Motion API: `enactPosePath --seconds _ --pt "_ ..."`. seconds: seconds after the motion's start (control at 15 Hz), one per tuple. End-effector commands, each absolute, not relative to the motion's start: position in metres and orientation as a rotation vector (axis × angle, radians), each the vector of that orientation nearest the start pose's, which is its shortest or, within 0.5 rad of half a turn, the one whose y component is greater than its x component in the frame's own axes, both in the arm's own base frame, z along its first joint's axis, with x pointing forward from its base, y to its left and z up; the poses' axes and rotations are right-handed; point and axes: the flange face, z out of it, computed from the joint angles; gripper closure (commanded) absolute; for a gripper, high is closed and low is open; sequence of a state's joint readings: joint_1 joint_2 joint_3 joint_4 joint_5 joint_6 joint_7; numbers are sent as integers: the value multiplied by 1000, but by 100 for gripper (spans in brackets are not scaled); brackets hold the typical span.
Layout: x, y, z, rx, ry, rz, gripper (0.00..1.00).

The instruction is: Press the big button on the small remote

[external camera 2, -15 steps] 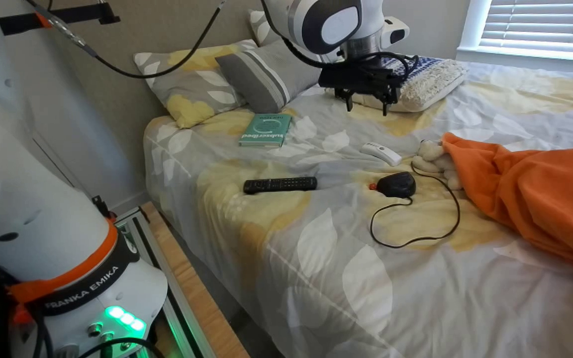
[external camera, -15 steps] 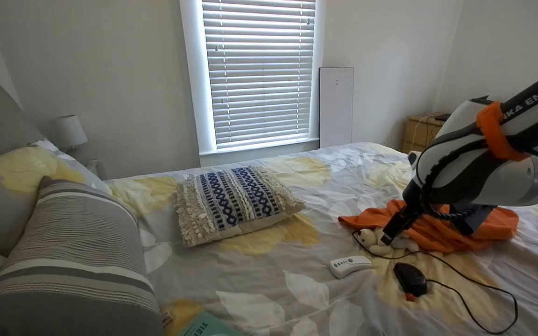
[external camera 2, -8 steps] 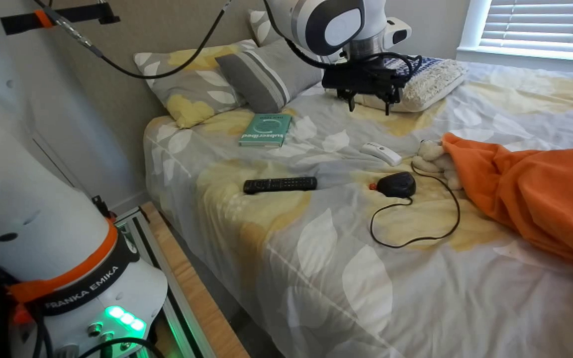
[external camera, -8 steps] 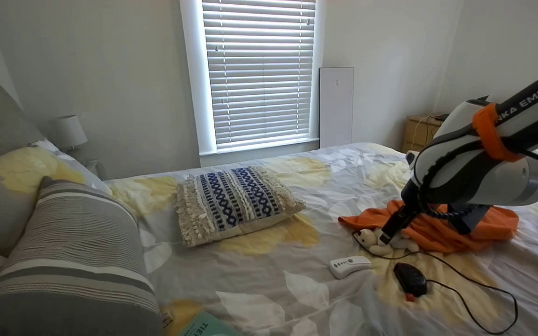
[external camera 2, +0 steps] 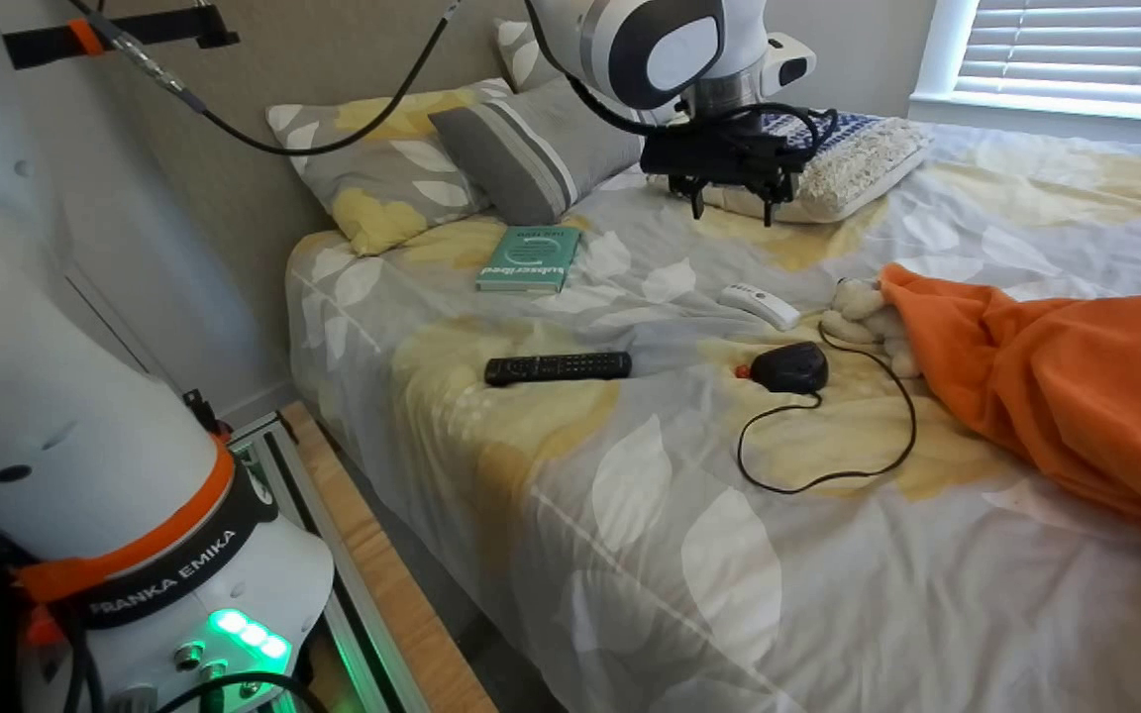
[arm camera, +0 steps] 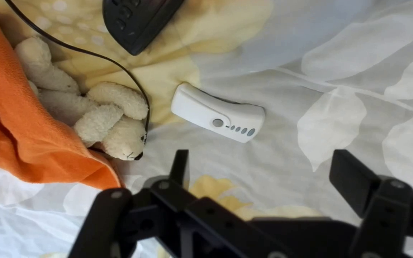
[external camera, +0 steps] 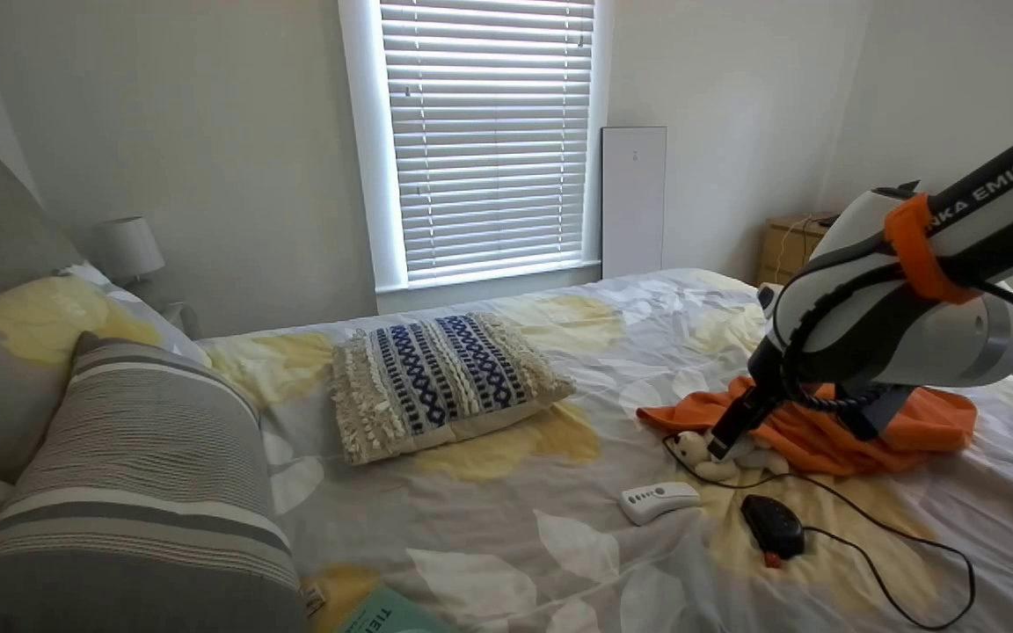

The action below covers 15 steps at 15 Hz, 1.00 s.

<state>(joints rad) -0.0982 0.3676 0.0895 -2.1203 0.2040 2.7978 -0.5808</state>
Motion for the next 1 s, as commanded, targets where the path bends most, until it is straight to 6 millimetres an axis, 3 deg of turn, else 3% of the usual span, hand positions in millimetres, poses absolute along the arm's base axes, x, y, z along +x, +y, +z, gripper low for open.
enactPosePath --seconds 0.0,0.07,0.73,0.93 --pt "627 -7 250 -2957 -619 -501 0" --pt "631 -5 244 -2965 -623 -502 18" --pt "668 -24 181 -2972 -567 -507 95" --pt "677 -21 165 -2972 -575 -500 100"
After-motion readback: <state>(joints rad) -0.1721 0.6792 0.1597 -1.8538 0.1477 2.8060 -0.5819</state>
